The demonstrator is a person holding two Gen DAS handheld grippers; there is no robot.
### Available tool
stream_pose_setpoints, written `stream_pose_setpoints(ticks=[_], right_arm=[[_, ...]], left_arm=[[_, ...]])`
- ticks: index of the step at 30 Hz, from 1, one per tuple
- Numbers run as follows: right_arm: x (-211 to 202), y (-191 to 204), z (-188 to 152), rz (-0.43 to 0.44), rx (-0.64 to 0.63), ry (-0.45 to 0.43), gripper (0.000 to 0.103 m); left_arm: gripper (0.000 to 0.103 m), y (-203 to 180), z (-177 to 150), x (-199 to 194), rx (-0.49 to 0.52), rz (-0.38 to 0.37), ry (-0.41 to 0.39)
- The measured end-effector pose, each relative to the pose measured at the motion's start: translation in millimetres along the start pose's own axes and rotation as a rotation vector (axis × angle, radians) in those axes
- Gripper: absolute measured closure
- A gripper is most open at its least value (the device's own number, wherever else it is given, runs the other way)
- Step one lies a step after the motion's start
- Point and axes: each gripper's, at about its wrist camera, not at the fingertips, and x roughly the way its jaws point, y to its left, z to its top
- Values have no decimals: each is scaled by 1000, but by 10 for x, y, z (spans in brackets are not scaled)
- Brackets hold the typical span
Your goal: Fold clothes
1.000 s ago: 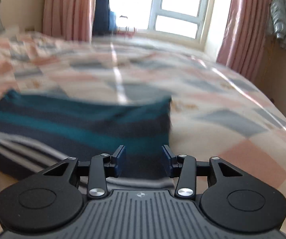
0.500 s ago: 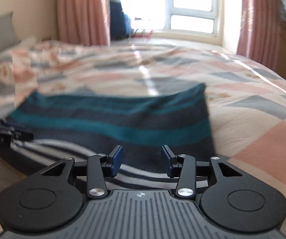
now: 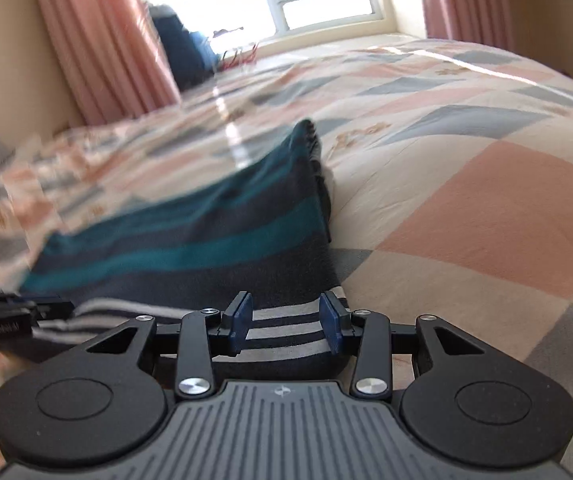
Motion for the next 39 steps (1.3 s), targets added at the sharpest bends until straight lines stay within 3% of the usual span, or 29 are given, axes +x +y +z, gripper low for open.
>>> stream_pose_setpoints(ticks=[4, 8, 11, 14, 17, 20, 24, 26, 27, 30, 33, 37, 39], right_arm=[[148, -173, -92, -10, 63, 80, 60], [147, -416, 16, 67, 202, 121, 58], [-60, -596, -24, 113, 393, 113, 53], [-215, -713, -279, 172, 662, 95, 47], [-77, -658, -560, 246, 867, 91, 47], [143, -575, -686, 284, 1009, 34, 47], [391, -485, -707, 252, 1128, -31, 46], [454, -448, -690, 227, 1151, -51, 49], [466, -425, -672, 205, 1139, -50, 59], [485, -340, -612, 148, 1081, -45, 66], [504, -265, -562, 110, 1044, -50, 66], [584, -215, -523, 55, 1125, -60, 61], [577, -72, -393, -30, 1025, -53, 75]], left_arm=[[87, -222, -75, 163, 92, 28, 18], [90, -341, -94, 214, 151, 62, 9], [85, -326, -19, 74, 146, 52, -32], [84, -197, 21, -5, 141, 50, -47], [84, -94, 3, 39, 158, 72, -25], [84, -83, 7, 39, 170, 59, -15], [84, -21, -34, 32, 168, 29, -23], [84, 34, -63, 61, 164, 10, -17], [84, 69, -83, 74, 162, 2, -13], [84, 186, -94, 12, 149, -42, -15], [83, 290, -118, -30, 151, -86, -6], [81, 469, -209, 91, 137, -126, 41], [81, 529, -211, 151, 112, -158, 46]])
